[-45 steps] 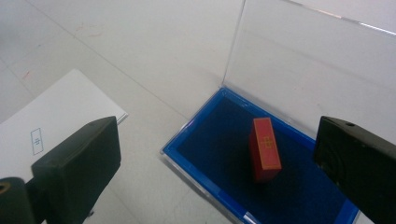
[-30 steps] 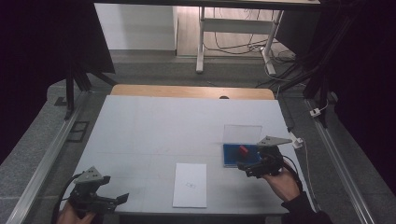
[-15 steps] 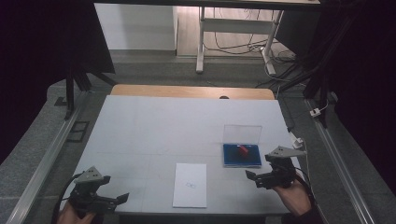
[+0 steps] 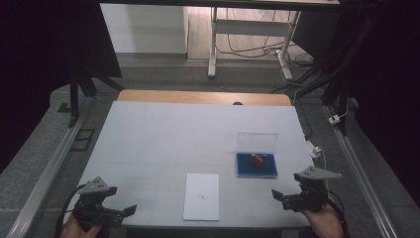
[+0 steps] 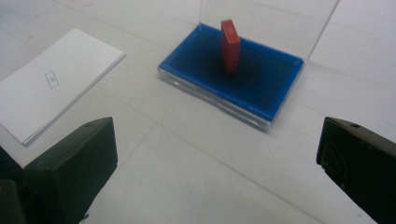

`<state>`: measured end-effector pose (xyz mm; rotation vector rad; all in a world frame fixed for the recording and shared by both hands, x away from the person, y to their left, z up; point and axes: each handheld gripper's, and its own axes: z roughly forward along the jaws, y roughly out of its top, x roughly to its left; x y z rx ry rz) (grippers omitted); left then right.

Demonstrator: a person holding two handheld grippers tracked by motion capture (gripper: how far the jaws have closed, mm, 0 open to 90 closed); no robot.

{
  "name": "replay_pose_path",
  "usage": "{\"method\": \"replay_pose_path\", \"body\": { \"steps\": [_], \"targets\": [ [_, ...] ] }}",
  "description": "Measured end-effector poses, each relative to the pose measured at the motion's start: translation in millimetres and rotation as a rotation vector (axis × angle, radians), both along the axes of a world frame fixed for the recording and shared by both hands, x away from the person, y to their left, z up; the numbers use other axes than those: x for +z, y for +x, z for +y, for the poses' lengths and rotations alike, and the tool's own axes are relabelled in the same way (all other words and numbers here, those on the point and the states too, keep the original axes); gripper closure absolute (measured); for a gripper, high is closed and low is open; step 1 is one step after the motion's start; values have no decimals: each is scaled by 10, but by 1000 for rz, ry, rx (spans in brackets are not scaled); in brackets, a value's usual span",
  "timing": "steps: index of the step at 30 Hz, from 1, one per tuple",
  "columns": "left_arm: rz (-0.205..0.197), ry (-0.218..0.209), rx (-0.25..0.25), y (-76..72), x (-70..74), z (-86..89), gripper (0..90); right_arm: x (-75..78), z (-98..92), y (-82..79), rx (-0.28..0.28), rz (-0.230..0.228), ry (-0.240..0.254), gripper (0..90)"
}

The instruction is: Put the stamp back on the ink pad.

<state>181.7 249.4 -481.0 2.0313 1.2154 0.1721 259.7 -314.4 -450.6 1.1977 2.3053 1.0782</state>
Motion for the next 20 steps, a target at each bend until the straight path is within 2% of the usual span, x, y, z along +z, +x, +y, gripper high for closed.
{"method": "replay_pose_path", "body": {
  "steps": [6, 11, 20],
  "targets": [
    [1, -4, -9, 1, -2, 3, 27, -42, -74, -87, -24, 35, -8, 0],
    [2, -8, -7, 0, -5, 10, 27, -65, -99, -148, -32, 64, -39, 0],
    [3, -10, -8, 10, -1, 6, 25, -76, -105, -175, -48, 78, -64, 0]
  ]
}}
